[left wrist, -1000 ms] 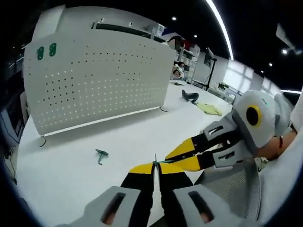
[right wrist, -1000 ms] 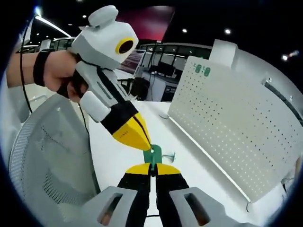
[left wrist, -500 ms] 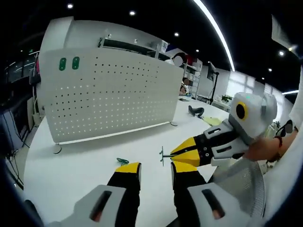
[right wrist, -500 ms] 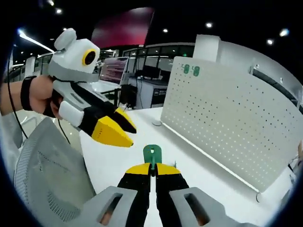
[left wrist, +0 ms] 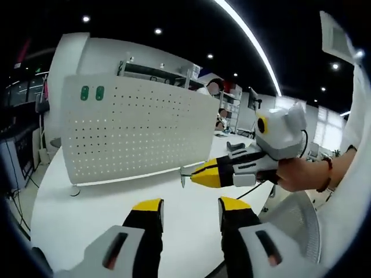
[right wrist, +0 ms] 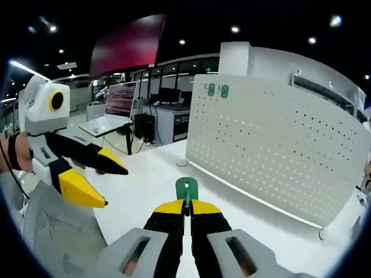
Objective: Insert the hook assembly into the mounting plate slot until the hook locks in place.
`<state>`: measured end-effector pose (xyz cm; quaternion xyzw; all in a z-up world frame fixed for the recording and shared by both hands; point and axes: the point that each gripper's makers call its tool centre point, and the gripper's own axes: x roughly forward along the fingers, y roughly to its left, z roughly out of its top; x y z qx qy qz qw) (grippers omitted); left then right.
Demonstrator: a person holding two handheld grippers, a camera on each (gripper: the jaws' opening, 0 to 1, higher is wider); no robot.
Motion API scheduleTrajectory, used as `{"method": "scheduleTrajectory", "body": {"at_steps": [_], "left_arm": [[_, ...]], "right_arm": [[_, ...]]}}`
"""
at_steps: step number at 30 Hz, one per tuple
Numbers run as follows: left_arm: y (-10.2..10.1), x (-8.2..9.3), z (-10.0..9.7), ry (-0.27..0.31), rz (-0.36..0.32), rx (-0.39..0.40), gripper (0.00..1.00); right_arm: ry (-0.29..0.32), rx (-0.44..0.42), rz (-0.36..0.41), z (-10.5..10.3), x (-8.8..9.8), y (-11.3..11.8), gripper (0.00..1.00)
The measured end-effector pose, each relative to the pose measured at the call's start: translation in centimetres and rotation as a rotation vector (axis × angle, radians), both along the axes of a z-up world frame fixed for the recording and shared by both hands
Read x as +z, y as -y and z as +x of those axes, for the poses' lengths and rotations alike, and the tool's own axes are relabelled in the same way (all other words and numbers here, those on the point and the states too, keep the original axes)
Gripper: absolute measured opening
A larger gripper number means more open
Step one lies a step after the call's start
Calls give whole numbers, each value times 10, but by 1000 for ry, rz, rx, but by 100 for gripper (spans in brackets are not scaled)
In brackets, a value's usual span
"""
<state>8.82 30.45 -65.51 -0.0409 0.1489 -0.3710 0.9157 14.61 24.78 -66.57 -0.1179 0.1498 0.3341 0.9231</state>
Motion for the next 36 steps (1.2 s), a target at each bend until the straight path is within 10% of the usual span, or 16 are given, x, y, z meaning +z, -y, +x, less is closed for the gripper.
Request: {"method": "scheduleTrajectory", "body": {"at_steps": [23, 36], "left_arm": [[-20, 16, -1, 98, -54, -11, 61], [-34, 21, 9, 98, -69, 5, 57]], "right_arm": [[68, -116, 99, 61, 52, -15, 1], [71, -64, 105, 48, 55, -41, 1]]}}
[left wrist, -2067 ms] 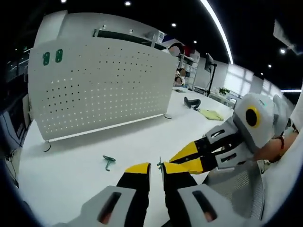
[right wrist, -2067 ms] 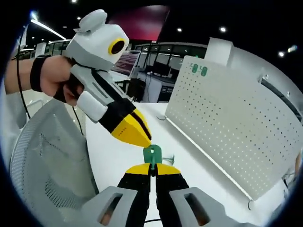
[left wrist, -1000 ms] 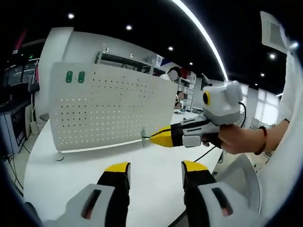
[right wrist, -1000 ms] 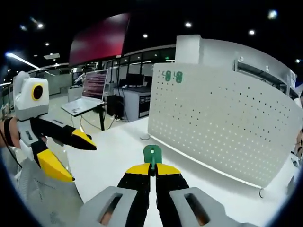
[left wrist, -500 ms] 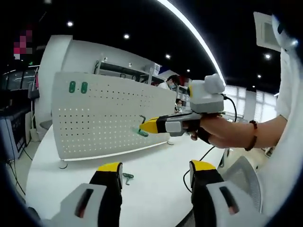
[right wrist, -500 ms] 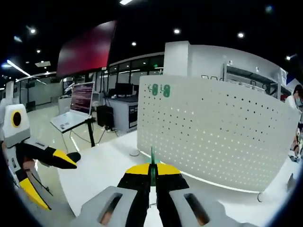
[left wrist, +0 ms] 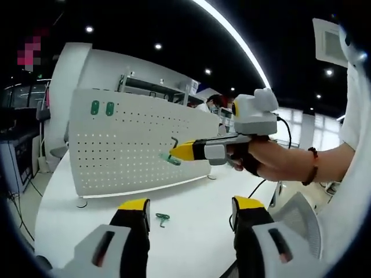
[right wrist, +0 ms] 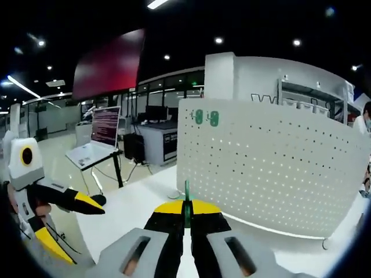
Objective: Insert the hook assembly into the mounting plate slot until the hook locks in place.
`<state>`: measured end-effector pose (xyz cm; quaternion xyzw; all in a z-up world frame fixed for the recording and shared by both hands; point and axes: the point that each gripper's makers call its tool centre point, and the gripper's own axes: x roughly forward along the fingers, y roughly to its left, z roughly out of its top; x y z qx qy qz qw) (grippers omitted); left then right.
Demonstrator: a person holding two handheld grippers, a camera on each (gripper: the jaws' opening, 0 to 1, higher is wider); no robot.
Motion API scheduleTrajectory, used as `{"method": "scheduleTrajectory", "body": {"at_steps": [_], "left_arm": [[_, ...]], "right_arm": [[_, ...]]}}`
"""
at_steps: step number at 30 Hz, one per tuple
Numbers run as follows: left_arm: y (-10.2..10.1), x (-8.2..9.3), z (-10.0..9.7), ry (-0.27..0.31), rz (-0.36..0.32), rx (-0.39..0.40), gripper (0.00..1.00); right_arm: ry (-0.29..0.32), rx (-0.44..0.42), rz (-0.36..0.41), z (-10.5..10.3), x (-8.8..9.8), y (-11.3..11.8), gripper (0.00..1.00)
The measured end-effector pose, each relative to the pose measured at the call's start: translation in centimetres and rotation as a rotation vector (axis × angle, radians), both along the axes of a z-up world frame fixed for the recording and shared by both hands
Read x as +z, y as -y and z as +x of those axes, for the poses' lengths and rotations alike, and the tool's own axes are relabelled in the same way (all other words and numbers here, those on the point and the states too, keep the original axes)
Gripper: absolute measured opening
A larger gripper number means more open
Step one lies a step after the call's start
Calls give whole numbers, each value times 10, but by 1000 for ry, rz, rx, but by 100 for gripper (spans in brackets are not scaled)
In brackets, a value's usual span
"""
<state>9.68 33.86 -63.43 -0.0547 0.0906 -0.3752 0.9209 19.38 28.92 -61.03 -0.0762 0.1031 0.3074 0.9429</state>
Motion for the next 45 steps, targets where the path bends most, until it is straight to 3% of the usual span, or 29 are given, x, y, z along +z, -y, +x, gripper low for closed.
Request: {"method": "scheduleTrajectory", "body": {"at_steps": [7, 11, 15, 24, 28, 32, 38, 45], "left_arm": [[-5, 7, 14, -12, -37, 14, 50], [-8, 12, 22, 16, -37, 18, 45], [-12, 9, 31, -22, -64, 20, 39], [-17, 9, 43, -34, -121, 27, 27], [-19, 8, 51, -55, -171, 28, 14], [-20, 15, 54, -62, -232, 21, 17], [-22, 8, 54, -132, -277, 11, 14], [-30, 15, 53, -138, -359, 4, 7]], "right_arm": [[5, 64, 24, -12, 0, -11, 1], [-3, 78, 26, -16, -3, -12, 1], [1, 101, 30, -20, -3, -17, 1], [15, 150, 54, -32, -2, -32, 1], [11, 164, 80, -38, 1, -38, 1], [12, 167, 79, -43, -1, -41, 1], [28, 189, 84, -48, 2, -47, 1], [31, 233, 95, -53, 3, -65, 1]]}}
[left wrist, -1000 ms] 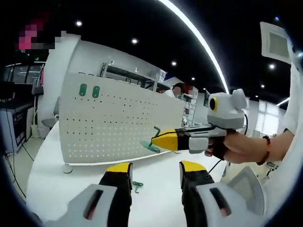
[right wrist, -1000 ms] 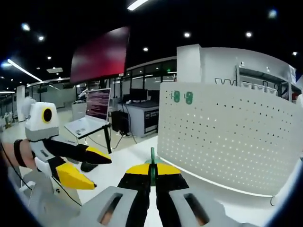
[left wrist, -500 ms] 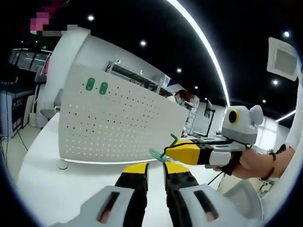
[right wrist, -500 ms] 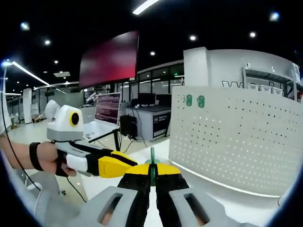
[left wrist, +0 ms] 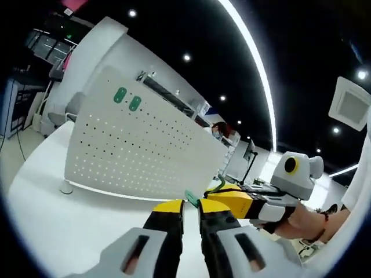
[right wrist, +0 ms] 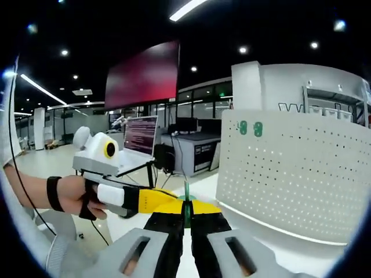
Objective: Insert the hook assembly into the mounting plate slot until the hook locks in place.
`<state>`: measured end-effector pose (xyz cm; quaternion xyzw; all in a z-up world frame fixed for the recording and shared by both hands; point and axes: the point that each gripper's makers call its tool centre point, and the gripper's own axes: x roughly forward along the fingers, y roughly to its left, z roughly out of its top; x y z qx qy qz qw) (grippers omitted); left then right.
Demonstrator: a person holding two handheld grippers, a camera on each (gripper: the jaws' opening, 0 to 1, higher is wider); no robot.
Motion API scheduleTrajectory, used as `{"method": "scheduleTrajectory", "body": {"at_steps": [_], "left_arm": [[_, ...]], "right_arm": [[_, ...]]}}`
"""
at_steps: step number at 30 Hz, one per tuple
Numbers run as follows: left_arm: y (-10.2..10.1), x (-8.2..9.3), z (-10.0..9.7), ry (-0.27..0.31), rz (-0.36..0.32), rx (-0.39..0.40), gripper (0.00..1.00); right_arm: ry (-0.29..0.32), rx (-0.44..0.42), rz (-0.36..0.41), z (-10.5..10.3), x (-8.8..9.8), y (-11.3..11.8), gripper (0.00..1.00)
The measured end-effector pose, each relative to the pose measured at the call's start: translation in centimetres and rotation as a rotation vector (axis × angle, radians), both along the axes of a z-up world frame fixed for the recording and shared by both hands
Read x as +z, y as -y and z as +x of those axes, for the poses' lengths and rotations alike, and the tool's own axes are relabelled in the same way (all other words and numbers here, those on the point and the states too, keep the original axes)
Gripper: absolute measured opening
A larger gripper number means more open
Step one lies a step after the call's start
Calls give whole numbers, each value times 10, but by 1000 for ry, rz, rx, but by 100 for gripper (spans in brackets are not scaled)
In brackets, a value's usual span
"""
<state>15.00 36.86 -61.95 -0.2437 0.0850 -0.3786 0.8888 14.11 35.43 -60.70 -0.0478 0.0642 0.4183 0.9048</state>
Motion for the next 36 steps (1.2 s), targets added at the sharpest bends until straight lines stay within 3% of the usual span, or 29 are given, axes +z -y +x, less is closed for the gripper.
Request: {"method": "scheduleTrajectory", "body": {"at_steps": [12, 15, 17, 20, 22, 26, 32, 36], "left_arm": [[-14, 4, 5, 58, 69, 67, 2], [-18, 7, 6, 109, 98, 103, 2], [-19, 8, 7, 110, 96, 117, 1], [-21, 6, 9, 149, 155, 139, 1], [-21, 6, 7, 147, 157, 148, 1], [-21, 1, 8, 156, 185, 148, 1], [-16, 9, 4, 219, 227, 136, 1], [-15, 14, 2, 282, 314, 143, 1]], "right_arm": [[-33, 12, -17, -2, -9, -15, 2], [-64, 9, -34, -1, -15, -16, 0], [-96, 9, -20, -5, -17, -17, 0], [-95, -1, -21, -3, -20, -16, 0], [-151, 11, 14, -6, -23, -18, 1], [-153, -16, 16, -1, -23, -16, 5], [-192, -32, 13, 2, -27, -19, 3], [-198, -49, -3, 4, -29, -18, 1]]}}
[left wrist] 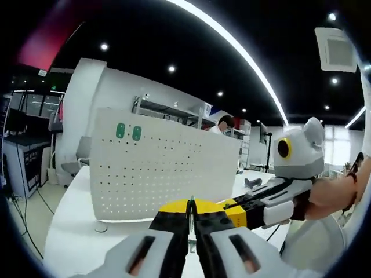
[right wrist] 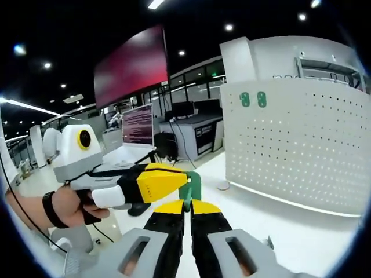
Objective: Insert the hook assembly into the mounting plate slot until the hook locks in place.
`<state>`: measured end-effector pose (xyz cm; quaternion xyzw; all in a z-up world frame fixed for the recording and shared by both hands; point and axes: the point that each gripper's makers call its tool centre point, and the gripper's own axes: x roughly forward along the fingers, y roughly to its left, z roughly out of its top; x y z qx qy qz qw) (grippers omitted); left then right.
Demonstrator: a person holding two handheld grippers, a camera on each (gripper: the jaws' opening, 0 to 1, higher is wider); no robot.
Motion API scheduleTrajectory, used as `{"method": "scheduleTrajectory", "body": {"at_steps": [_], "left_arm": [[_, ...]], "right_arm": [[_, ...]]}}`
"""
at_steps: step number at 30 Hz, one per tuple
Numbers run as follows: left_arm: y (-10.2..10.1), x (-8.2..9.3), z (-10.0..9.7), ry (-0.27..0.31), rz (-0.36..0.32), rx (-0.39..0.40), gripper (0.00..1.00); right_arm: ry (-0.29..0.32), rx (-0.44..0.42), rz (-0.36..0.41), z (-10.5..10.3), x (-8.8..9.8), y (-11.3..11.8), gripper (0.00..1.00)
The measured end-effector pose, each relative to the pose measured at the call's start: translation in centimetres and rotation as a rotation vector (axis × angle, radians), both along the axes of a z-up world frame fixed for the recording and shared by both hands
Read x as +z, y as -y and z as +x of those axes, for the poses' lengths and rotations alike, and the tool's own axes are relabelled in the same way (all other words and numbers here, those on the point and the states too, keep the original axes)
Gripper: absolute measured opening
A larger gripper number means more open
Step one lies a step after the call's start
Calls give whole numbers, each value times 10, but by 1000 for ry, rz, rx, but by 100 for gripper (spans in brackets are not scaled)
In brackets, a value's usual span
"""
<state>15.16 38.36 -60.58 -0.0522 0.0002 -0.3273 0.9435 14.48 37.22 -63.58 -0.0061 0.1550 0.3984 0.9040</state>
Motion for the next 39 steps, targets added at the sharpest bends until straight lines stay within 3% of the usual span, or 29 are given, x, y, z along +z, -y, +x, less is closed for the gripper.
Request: {"method": "scheduleTrajectory", "body": {"at_steps": [3, 8, 18, 20, 22, 30, 39], "left_arm": [[1, 1, -1, 34, 55, 6, 1], [4, 0, -4, 56, 95, 5, 1], [5, 1, -3, 47, 80, 2, 2], [7, -2, -3, 49, 115, -8, 3], [7, 1, -4, 71, 141, -3, 3], [-11, 5, -1, 34, 71, 37, 7], [-22, 8, -19, 37, 37, 44, 13]], "right_arm": [[-50, 3, -4, -1, -4, -1, 1], [-50, -1, 4, 0, -4, -2, 5], [-29, -31, -10, 0, -2, 1, 0], [-54, -41, -25, 1, -4, 2, 0], [-42, -48, -38, 2, -3, 3, 0], [-14, -111, -39, 14, 2, 17, 0], [8, -174, -46, 37, 4, 27, 0]]}}
